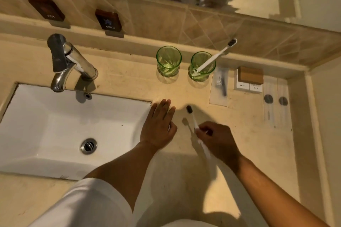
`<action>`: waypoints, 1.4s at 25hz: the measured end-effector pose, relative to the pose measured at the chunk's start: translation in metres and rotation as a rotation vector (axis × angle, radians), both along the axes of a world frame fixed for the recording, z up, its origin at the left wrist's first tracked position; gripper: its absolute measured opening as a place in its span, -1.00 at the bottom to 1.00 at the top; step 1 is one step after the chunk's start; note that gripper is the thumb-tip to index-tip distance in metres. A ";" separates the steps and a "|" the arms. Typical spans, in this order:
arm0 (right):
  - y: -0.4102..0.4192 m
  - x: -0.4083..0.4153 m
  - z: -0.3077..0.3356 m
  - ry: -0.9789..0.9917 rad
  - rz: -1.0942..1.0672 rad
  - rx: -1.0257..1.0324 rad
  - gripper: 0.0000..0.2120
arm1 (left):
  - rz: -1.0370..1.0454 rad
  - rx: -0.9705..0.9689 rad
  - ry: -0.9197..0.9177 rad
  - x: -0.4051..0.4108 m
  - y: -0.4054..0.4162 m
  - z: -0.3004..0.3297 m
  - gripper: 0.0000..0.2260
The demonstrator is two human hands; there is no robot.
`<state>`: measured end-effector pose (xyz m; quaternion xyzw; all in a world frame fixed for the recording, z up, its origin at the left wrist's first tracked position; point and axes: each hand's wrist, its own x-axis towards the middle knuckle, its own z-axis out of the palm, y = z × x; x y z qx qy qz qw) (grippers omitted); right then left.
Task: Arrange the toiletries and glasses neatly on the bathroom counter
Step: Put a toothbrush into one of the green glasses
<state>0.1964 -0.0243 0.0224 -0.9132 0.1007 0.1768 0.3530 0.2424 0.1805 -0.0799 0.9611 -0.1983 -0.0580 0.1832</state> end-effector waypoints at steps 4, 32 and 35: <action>0.012 0.081 0.020 -0.170 -0.195 0.243 -0.88 | 0.014 -0.011 -0.026 -0.002 -0.001 -0.002 -0.48; 0.077 0.212 0.030 -0.264 -0.456 0.172 -0.67 | 0.045 -0.034 0.006 -0.001 0.000 -0.005 -0.48; 0.078 0.216 0.030 -0.257 -0.450 0.119 -0.67 | 0.044 -0.028 0.009 -0.002 0.000 -0.005 -0.48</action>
